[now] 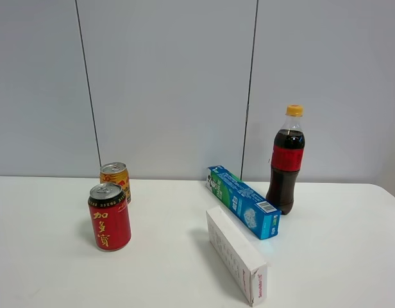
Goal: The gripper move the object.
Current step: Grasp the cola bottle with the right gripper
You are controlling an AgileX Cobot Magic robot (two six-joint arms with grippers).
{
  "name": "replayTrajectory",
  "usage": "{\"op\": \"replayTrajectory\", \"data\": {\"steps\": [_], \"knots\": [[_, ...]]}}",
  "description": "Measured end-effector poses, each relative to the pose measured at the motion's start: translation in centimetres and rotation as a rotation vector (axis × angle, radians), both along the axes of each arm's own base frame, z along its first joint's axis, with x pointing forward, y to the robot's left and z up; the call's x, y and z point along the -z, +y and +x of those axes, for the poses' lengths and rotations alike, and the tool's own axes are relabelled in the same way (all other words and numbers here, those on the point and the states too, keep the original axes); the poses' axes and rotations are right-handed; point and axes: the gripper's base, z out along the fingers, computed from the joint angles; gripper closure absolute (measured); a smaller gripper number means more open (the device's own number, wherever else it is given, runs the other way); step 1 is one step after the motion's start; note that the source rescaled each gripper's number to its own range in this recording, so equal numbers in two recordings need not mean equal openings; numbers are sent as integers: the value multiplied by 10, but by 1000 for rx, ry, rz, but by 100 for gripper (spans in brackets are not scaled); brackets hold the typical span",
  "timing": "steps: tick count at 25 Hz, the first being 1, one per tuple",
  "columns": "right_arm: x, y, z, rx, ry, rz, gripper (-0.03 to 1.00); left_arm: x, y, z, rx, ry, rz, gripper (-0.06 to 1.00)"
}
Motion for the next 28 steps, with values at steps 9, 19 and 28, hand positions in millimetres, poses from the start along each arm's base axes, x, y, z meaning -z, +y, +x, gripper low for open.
{"op": "replayTrajectory", "data": {"steps": [9,19,28], "knots": [[0,0,0,0,0,1,9,0,0,0,0,0,0,-6],[-11,1,1,-22,-75,-20,9,0,0,0,0,0,0,-6],[-44,-1,82,-43,-159,-68,9,0,0,0,0,0,0,-6]]}}
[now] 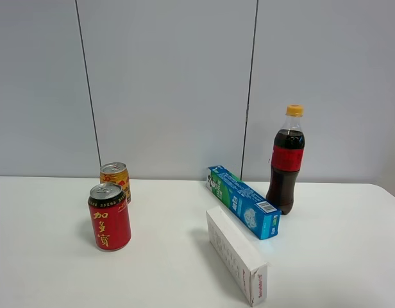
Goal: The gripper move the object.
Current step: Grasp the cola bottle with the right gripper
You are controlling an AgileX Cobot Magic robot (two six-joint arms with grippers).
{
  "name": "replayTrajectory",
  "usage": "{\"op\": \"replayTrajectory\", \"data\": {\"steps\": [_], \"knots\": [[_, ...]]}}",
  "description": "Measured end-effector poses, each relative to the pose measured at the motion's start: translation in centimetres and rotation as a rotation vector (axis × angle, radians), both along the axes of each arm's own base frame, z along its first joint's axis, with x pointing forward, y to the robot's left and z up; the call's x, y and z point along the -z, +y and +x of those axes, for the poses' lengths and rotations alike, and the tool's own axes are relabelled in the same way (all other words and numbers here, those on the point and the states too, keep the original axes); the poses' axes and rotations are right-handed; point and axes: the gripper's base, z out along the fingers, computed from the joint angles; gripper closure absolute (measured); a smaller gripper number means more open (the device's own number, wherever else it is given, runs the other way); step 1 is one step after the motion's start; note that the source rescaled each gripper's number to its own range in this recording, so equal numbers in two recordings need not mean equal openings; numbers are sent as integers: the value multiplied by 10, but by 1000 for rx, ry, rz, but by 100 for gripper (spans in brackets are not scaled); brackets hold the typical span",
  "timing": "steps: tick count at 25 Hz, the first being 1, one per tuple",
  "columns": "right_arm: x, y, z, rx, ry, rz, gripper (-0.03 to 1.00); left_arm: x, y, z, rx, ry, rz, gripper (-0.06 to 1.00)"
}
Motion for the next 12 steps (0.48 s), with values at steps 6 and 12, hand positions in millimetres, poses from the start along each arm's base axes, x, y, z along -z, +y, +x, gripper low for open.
{"op": "replayTrajectory", "data": {"steps": [6,12], "knots": [[20,-3,84,1,85,-6,9,0,0,0,0,0,0,-6],[64,9,153,-80,128,-72,9,0,0,0,0,0,0,-6]]}}
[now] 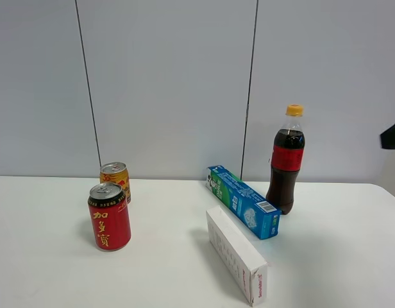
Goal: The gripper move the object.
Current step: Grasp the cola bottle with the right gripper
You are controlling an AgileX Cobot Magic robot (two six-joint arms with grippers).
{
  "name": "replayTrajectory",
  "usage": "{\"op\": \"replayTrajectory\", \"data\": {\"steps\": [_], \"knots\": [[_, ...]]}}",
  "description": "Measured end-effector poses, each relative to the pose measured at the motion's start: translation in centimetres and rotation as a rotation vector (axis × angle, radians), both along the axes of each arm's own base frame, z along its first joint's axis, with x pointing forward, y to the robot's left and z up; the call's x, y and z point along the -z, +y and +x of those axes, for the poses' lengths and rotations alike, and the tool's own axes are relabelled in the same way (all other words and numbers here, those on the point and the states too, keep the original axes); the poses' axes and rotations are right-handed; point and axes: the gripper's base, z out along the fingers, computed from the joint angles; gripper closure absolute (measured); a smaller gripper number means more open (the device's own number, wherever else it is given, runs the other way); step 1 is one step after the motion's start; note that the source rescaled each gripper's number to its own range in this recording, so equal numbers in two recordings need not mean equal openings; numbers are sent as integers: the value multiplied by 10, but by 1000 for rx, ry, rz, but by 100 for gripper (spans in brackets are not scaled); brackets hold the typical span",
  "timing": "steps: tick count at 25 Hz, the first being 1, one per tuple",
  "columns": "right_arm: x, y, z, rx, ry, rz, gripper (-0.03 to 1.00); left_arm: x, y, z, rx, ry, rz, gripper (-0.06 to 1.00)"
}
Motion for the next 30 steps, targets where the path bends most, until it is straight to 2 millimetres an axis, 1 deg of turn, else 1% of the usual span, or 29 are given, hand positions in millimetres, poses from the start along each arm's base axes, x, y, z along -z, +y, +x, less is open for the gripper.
{"op": "replayTrajectory", "data": {"steps": [4,6,8,15,22,27,30], "knots": [[29,24,27,-105,-6,-8,9,0,0,0,0,0,0,-6],[40,29,37,-121,-17,-5,9,0,0,0,0,0,0,-6],[51,31,44,-126,-26,0,9,0,0,0,0,0,0,-6],[69,35,64,-160,-166,-34,9,0,0,0,0,0,0,-6],[98,37,77,-166,-219,-48,9,0,0,0,0,0,0,-6],[112,37,84,-145,-254,-36,9,0,0,0,0,0,0,-6],[114,38,97,-147,-267,-36,9,0,0,0,0,0,0,-6]]}}
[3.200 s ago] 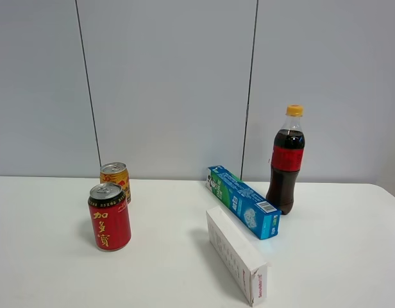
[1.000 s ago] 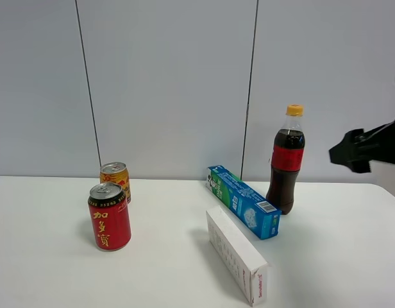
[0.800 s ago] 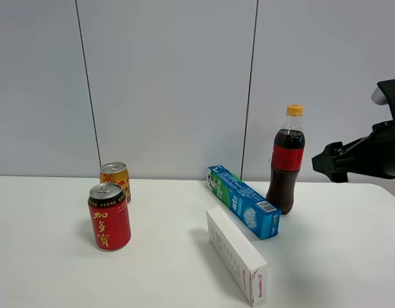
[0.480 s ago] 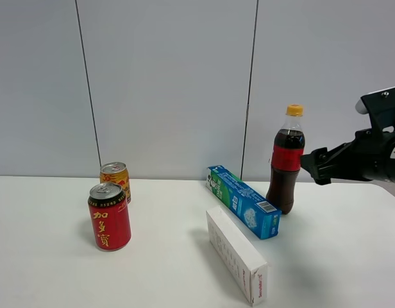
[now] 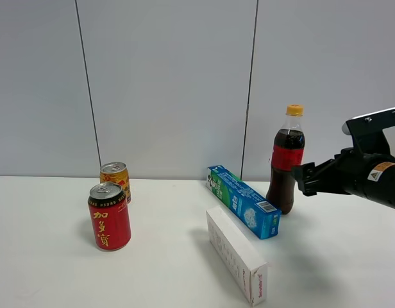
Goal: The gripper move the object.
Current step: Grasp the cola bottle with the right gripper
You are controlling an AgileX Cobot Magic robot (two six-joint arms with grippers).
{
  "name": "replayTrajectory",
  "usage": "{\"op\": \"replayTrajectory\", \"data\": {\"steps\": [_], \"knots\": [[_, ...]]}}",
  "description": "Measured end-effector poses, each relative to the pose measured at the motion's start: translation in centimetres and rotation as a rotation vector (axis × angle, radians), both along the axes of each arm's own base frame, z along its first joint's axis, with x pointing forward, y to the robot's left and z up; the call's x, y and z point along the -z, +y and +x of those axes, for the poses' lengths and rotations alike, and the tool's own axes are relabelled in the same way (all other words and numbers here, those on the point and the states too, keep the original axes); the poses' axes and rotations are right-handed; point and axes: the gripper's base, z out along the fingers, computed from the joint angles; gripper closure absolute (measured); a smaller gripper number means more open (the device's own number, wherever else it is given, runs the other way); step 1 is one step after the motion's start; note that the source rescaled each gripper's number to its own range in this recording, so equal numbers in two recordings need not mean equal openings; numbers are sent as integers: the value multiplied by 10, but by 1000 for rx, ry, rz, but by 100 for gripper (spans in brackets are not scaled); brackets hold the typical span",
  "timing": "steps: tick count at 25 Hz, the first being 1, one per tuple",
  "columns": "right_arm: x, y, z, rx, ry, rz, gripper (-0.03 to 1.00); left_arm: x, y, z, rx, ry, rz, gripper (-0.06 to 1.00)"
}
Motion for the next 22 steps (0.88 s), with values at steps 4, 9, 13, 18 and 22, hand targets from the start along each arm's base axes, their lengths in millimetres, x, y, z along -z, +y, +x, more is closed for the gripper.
{"op": "replayTrajectory", "data": {"steps": [4,9,13,18,22], "knots": [[-3,3,18,-8,-37,5,9,0,0,0,0,0,0,-6],[-1,6,33,-18,-52,7,9,0,0,0,0,0,0,-6],[3,10,48,-38,-63,3,8,0,0,0,0,0,0,-6],[5,12,58,-53,-70,-1,8,0,0,0,0,0,0,-6],[10,14,63,-60,-64,14,8,0,0,0,0,0,0,-6]]}}
